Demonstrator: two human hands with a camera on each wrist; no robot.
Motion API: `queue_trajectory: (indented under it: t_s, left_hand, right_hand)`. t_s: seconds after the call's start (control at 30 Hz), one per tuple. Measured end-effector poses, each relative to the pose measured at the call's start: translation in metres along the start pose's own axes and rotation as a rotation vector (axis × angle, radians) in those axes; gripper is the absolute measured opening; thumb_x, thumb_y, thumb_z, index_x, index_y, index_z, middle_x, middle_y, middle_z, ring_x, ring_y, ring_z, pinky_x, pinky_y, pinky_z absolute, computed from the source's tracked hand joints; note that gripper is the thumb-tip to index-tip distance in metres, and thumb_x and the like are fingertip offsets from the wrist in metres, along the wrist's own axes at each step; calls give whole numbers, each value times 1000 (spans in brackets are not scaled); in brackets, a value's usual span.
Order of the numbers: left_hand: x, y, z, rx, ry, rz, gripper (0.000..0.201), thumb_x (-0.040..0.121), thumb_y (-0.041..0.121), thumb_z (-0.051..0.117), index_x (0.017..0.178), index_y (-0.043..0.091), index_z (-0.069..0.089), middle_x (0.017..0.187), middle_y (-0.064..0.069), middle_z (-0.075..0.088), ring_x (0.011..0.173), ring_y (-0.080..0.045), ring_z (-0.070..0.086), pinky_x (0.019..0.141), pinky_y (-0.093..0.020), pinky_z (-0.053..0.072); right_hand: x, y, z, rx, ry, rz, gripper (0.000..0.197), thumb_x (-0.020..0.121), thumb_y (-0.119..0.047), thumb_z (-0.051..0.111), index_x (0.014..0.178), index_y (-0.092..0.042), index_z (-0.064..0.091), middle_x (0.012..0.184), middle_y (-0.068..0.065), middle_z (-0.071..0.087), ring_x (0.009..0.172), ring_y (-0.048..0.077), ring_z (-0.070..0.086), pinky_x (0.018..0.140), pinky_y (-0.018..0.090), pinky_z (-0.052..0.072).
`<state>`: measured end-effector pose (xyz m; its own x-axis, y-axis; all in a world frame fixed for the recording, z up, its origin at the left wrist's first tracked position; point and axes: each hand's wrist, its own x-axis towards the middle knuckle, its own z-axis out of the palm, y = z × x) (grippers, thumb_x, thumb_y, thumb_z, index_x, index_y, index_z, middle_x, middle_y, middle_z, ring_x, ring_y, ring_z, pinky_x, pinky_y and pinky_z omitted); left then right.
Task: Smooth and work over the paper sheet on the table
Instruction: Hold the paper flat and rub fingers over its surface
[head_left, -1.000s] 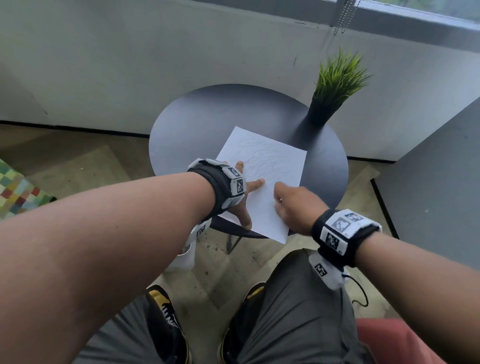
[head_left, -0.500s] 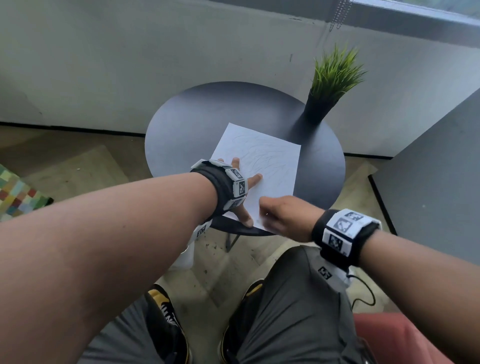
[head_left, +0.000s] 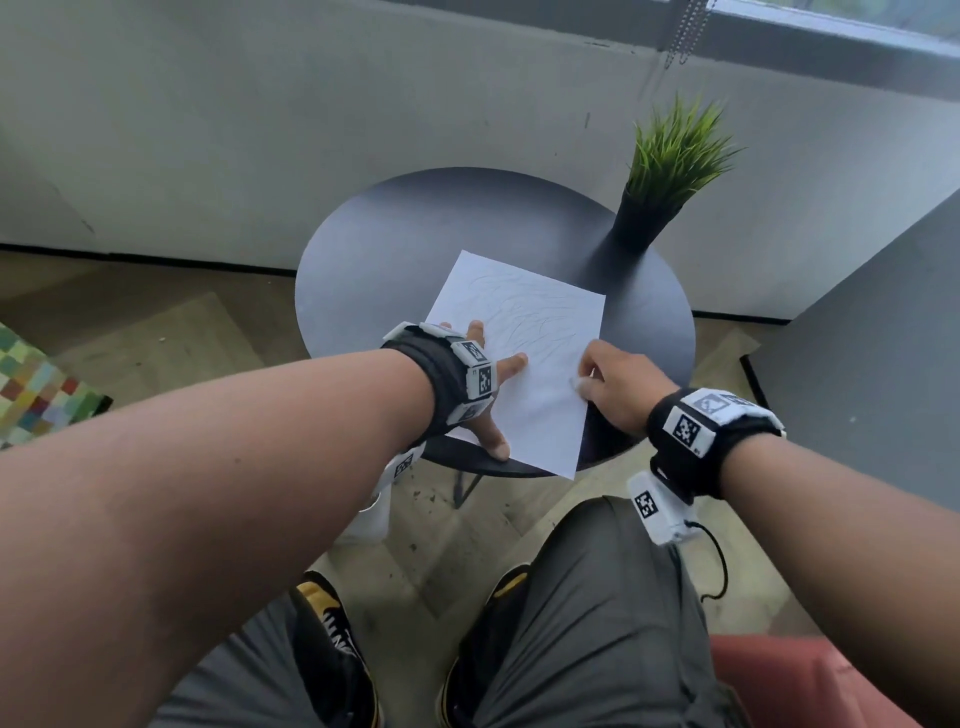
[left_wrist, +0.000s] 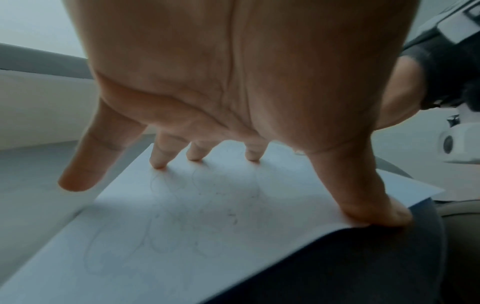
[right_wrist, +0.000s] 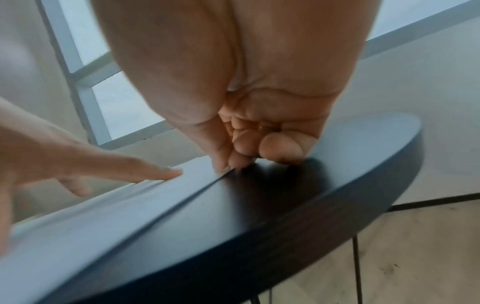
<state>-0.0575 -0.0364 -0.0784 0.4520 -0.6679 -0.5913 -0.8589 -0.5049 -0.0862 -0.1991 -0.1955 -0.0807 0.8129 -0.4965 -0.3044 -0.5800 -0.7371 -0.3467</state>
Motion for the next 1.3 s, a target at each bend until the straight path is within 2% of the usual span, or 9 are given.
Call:
queue_trajectory:
  t_s: [0.1, 0.23, 0.43, 0.57, 0.7, 0.87, 1.07, 1.2, 1.3]
  left_hand:
    - [-3, 1, -5, 39, 70, 39, 119, 52, 93, 63, 151, 46, 17, 155, -12, 18, 140, -48, 17, 104, -69, 35]
    - [-8, 3, -7, -3, 243, 157, 92, 68, 87, 61, 136, 26, 46, 154, -5, 26, 147, -29, 14, 109, -63, 30]
    - [-2, -1, 7, -23, 133, 174, 118, 66, 82, 68, 157, 47, 4, 169, 2, -9, 152, -30, 2, 113, -63, 29]
    - [0, -3, 7, 1, 126, 163, 121, 59, 89, 66, 155, 54, 0, 169, 6, -10, 151, -34, 1, 112, -67, 23]
    - [0, -5, 13, -49, 96, 148, 124, 56, 91, 65, 152, 57, -7, 167, 10, -20, 152, -38, -12, 113, -74, 13]
    - [-2, 3, 12, -79, 92, 119, 123, 62, 88, 66, 154, 54, -8, 167, 7, -20, 151, -40, -15, 113, -73, 16]
    - [2, 6, 17, -120, 110, 92, 127, 56, 92, 64, 154, 54, -7, 167, 7, -20, 151, -43, -15, 111, -77, 16]
    - [10, 7, 20, -93, 94, 97, 139, 45, 97, 61, 151, 53, -18, 165, 3, -27, 149, -46, -20, 115, -73, 13]
    - [14, 7, 22, -101, 82, 97, 144, 38, 98, 60, 151, 53, -19, 164, 2, -30, 148, -47, -22, 115, -74, 12]
  right_hand:
    - [-1, 0, 6, -12, 11, -31, 7, 93, -27, 51, 97, -21, 51, 93, 6, 64, 87, 29, 58, 75, 35, 47]
    - [-15, -14, 16, -78, -42, -180, 6, 93, -29, 49, 95, -23, 51, 89, 4, 64, 85, 27, 57, 78, 38, 50]
    - [-10, -23, 12, -141, -115, -205, 8, 90, -30, 54, 93, -27, 47, 89, -2, 62, 87, 24, 58, 73, 32, 45]
    - [-4, -28, 11, -144, 36, -152, 9, 90, -29, 51, 95, -21, 50, 98, 8, 64, 89, 30, 57, 75, 35, 49]
    - [-27, -53, 25, -193, -193, -429, 2, 90, -28, 54, 90, -26, 53, 91, -2, 61, 81, 19, 48, 70, 30, 42]
    - [6, -28, 5, -173, 50, -109, 10, 89, -28, 50, 96, -20, 50, 94, 5, 61, 85, 30, 58, 72, 34, 48]
    - [-20, -47, 20, -205, -176, -447, 8, 89, -25, 58, 95, -20, 56, 88, -3, 61, 82, 24, 56, 70, 32, 45]
    - [0, -30, 4, -177, 39, -127, 11, 92, -28, 51, 97, -18, 51, 89, 3, 59, 85, 30, 58, 69, 33, 46]
    - [-12, -38, 18, -184, 34, -251, 9, 93, -27, 48, 100, -21, 50, 98, 6, 64, 88, 32, 59, 71, 34, 47]
